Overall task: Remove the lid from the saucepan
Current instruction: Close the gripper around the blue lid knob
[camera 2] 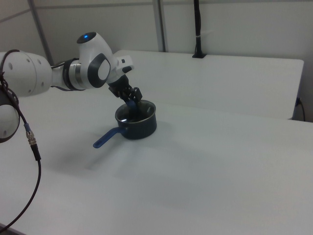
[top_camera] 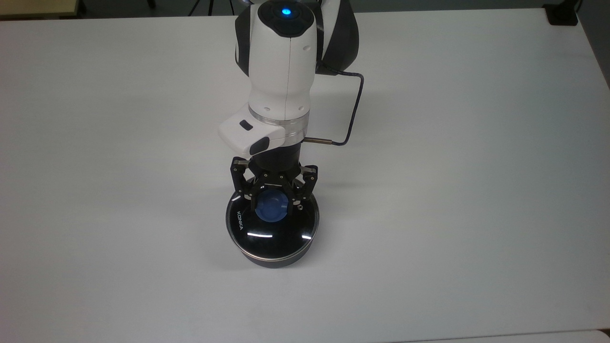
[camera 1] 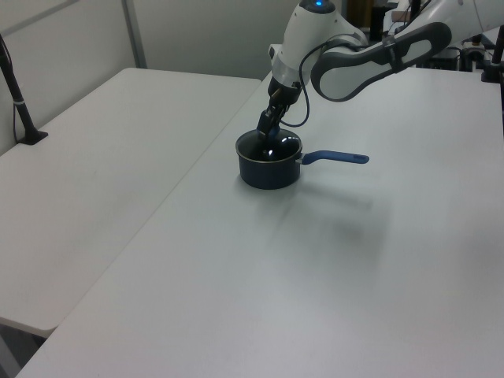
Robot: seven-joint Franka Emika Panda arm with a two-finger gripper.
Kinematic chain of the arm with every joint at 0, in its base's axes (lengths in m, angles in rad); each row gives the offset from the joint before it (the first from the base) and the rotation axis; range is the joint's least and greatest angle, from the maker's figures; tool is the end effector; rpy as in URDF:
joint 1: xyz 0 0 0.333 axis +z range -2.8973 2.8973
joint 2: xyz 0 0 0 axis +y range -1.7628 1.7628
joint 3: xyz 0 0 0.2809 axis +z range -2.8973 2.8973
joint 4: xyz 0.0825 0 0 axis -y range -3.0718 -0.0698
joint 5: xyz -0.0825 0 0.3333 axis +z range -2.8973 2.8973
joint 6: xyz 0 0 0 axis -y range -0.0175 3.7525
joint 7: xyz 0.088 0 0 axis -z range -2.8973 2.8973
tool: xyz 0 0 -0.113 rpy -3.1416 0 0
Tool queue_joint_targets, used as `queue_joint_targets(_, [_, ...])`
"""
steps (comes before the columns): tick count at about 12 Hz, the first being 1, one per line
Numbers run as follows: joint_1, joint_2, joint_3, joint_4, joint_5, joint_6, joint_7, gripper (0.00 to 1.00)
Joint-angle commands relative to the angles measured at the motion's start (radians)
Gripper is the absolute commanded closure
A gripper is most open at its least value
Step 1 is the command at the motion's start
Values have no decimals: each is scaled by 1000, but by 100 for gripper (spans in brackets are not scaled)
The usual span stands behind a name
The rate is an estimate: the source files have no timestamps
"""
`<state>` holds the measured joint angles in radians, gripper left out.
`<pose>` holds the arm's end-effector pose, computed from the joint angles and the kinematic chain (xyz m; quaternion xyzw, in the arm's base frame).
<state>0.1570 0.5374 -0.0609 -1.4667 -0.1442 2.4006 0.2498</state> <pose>0.6729 0.0711 0.3974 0.9775 -0.0254 0.2060 0.0377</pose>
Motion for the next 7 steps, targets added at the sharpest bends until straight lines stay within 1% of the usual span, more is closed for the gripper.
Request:
queue_joint_targets(1, [-7, 7, -5, 16, -6, 12, -21, 57])
queue_joint_targets(3, [-8, -11, -5, 16, 3, 8, -23, 58])
queue_joint_targets(4, [-8, -37, -5, 9, 3, 0, -21, 58])
queue_joint_targets(7, [-26, -137, -7, -87, 3, -72, -18, 58])
